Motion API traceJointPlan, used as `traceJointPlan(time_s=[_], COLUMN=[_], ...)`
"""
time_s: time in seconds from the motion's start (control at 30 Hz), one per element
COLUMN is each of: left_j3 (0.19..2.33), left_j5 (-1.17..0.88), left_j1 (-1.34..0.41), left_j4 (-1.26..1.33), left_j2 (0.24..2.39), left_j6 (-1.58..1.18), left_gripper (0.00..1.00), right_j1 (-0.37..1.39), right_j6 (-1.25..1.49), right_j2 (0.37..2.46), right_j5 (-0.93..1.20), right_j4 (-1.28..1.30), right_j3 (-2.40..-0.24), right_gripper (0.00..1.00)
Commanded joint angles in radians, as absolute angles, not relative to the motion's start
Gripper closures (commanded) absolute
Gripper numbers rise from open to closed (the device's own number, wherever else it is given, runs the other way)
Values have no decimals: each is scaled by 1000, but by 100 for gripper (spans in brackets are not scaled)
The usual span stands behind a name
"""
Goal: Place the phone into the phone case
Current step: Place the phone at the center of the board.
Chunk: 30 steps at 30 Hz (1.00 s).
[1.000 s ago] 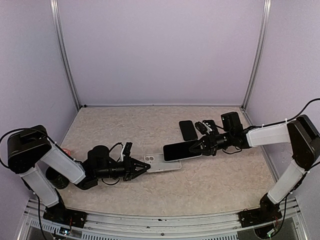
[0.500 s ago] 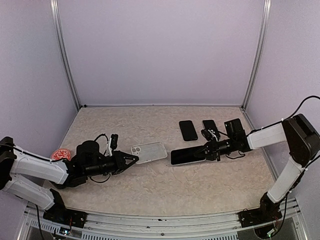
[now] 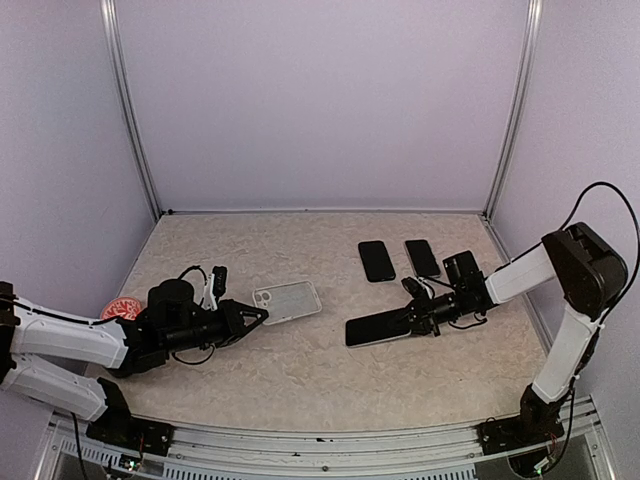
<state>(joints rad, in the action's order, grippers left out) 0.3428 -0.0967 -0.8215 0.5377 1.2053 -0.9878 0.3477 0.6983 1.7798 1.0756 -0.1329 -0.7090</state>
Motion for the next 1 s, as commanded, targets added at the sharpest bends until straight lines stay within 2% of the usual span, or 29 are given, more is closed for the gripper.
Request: traceJointPlan(time_s=[0.0,0.07,0.27,0.47,0.83,0.97], left_j3=[344,344,344,349,354,349], left_j5=[-108,-116,-144,-158,-194,-194], left_j1=[-812,-811,-808,-805,-805,-805], left_j4=[576,586,607,615,654,665], left_j2=[1206,1209,1212,1207,1234,1244], left_j6=[-990,-995,-1013,-1020,-1043,-1044], left_gripper=[94,94,93,93,93,93], right_j1=[337,337,338,336,336,329], right_j6=[669,661,596,543,469,506], right_j2=[1804,1808,1807,1804,1749,1740], right_j5=[1071,1064,990,921,733,852], right_j4=[-126,-117,-12,95,288,192], right_j3=[-720,-721,-738,-759,-799,-765], right_gripper=[99,95,72,61,53,55])
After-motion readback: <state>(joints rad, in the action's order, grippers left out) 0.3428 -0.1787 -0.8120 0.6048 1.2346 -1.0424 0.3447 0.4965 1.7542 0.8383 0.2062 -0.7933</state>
